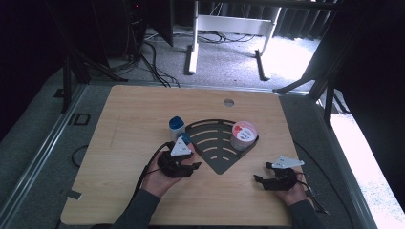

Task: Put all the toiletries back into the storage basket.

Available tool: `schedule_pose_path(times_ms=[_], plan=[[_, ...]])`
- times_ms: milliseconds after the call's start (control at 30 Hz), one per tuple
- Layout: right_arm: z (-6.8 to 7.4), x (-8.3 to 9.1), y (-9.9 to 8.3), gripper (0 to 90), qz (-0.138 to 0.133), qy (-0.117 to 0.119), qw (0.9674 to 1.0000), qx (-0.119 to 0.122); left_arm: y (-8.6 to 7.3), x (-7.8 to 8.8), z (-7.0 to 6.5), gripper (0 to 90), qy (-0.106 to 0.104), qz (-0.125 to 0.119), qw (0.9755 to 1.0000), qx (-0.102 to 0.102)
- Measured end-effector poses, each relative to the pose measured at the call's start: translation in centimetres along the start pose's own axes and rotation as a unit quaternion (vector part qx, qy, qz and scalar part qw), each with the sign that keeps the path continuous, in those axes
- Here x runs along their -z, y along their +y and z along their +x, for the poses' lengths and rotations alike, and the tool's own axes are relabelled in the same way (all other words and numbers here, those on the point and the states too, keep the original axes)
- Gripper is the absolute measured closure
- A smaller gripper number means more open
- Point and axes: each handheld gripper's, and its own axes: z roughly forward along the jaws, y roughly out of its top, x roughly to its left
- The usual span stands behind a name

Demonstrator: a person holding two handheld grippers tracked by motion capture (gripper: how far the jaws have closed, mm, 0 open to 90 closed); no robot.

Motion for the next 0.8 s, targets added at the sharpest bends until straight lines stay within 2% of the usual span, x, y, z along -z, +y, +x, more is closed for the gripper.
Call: schedule_pose_path(times_ms=[267, 533, 800], plan=[[0.0, 0.0, 0.0, 23.4, 0.0, 0.0, 1.0, 0.0, -0.3, 0.9, 0.3, 51.3, 0.013, -0.002, 0.9999, -0.001], [0.0, 0.0, 0.0, 23.4, 0.0, 0.0, 1.0, 0.0, -0.6, 1.7, 1.1, 46.9, 0.029, -0.012, 0.9994, 0.017], [0.0, 0.0, 0.0, 23.4, 0.0, 0.0, 1.0, 0.0, -1.0, 2.1, 1.9, 42.8, 0.046, -0.008, 0.9983, 0.035]])
